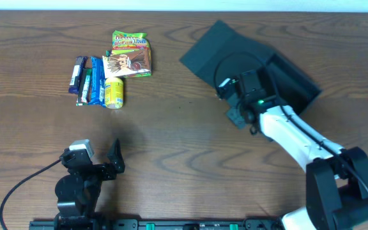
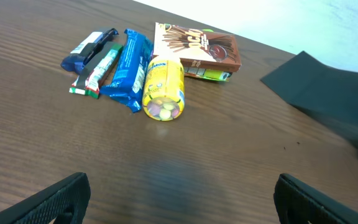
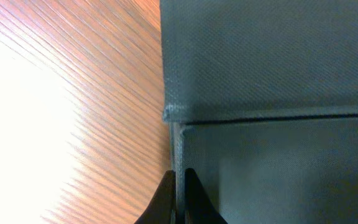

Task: Pack container
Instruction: 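Pull the box back to table center with the right gripper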

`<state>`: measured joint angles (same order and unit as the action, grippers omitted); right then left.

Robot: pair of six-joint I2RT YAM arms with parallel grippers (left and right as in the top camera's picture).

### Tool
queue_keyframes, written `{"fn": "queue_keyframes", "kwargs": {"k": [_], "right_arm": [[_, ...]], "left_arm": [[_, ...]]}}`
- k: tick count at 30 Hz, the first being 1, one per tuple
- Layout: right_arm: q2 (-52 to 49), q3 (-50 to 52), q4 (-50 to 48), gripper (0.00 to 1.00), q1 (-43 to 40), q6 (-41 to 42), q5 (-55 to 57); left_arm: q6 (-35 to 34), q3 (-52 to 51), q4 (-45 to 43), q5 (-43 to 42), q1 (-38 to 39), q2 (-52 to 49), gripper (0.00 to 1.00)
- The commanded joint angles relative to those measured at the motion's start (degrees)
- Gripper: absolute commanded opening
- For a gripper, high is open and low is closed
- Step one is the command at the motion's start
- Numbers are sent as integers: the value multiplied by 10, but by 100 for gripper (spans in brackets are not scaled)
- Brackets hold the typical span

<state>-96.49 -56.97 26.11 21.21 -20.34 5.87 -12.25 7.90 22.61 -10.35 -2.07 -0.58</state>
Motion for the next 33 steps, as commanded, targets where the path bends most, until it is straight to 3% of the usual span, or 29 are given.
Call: {"fn": "queue_keyframes", "kwargs": {"k": [1, 6, 11, 14, 24, 25, 28, 33], "right_arm": [[-2, -29, -13, 1, 32, 185, -60], [-2, -34, -87, 1, 61, 475, -76], [-2, -34, -163, 2, 86, 621, -53], [-3, -34, -186, 1, 100, 657, -35], [-82, -64, -222, 2, 155, 661, -31], [-87, -74, -219, 11, 160, 651, -31], [-86, -101, -210, 99, 170, 592, -35], [-49, -160, -129, 99, 171, 495, -34]], "left_arm": [[-6, -12, 3, -2, 2, 4, 95], [-6, -12, 3, -2, 2, 4, 95], [-6, -12, 3, -2, 2, 4, 95], [-6, -12, 3, -2, 2, 4, 95], [-6, -12, 3, -2, 2, 4, 96], [-6, -12, 3, -2, 2, 4, 96], [-6, -12, 3, -2, 2, 4, 95], [-6, -12, 3, -2, 2, 4, 96]]}}
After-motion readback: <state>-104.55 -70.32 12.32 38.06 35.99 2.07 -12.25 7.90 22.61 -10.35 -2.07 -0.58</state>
